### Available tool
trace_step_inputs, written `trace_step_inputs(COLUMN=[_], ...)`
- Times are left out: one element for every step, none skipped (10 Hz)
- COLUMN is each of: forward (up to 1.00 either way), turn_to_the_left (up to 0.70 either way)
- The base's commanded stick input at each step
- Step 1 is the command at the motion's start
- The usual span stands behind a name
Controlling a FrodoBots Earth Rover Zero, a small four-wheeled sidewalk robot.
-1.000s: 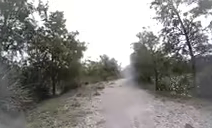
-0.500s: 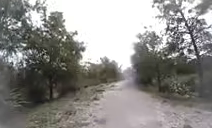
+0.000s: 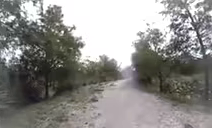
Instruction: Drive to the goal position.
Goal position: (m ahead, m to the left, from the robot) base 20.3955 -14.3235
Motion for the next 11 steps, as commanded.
trace_step_inputs(forward=[0.60, 0.60, 0.60, 0.60, 0.60, 0.60, 0.60, 0.60, 0.60, 0.60, 0.60], turn_to_the_left=[0.00, 0.00, 0.00, 0.00, 0.00, 0.00, 0.00, 0.00, 0.00, 0.00, 0.00])
